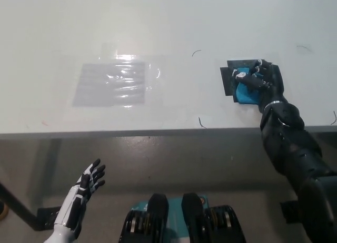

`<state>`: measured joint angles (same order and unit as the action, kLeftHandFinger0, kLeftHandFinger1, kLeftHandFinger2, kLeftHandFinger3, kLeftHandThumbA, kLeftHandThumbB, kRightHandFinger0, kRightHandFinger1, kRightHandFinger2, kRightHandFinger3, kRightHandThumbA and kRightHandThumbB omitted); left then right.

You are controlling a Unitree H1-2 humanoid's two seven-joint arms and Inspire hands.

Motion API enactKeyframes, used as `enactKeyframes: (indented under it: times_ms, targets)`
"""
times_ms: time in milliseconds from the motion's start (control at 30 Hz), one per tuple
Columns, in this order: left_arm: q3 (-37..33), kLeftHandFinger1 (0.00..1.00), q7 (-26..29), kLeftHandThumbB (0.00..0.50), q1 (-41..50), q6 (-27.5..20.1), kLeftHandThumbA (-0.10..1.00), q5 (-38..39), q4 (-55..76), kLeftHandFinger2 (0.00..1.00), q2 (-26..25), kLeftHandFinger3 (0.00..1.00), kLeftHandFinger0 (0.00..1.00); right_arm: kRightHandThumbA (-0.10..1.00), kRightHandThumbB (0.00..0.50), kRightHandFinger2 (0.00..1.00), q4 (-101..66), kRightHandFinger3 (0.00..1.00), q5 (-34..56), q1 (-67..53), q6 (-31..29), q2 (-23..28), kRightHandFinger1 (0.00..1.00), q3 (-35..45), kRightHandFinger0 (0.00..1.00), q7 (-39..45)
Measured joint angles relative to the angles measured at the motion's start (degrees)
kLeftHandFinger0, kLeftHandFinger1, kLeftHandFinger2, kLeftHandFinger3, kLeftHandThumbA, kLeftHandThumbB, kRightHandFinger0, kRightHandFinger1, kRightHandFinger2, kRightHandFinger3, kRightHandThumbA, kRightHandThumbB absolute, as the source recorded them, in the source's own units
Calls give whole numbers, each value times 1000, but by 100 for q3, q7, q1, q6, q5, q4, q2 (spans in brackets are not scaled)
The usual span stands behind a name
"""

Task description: A soft sponge is kept on the balc marked spot on the table infront of the robot and it uses its right hand fist to press down on it and drrags it across the table in a back and forth manner twice to clean it

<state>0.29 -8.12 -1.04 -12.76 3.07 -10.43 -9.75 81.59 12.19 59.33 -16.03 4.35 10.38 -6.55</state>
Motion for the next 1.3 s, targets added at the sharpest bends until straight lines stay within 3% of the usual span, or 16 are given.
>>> enactKeyframes:
  times_ms: [233,400,500,600,667,900,1033,1300]
  targets:
    - [1,1000,-10,500,-26,0,1000,2,0,1000,0,1000,1000,1000,252,59,-32,91,-66,-45,-60,-40,0,-97,0,1]
    - [4,1000,-39,500,-30,0,1000,9,-4,1000,0,1000,1000,1000,268,54,-43,50,-71,-45,-109,-173,0,-113,0,-3]
    - [6,1000,-49,500,-53,-1,1000,7,-5,1000,0,1000,1000,1000,271,0,-45,0,-75,-42,-135,-247,0,-127,0,-2]
    - [13,1000,-51,500,-74,0,1000,7,-11,1000,0,1000,1000,1000,258,0,-54,0,-80,-22,-150,-420,0,-159,0,-4]
    - [14,1000,-52,500,-95,0,1000,7,-11,1000,0,1000,1000,1000,282,0,-62,0,-109,-3,-162,-577,0,-212,0,-5]
    - [18,1000,-53,500,-106,0,1000,2,-9,1000,0,1000,1000,1000,273,0,-77,0,-206,75,-175,-1197,0,-320,0,10]
    - [18,1000,-60,500,-105,0,1000,0,-9,1000,0,1000,1000,1000,297,0,-77,0,-249,81,-175,-1394,0,-391,0,28]
    - [25,1000,-78,500,-111,1,1000,10,-8,1000,-1,1000,1000,1000,250,15,-75,0,-332,56,-175,-1332,0,-485,0,114]
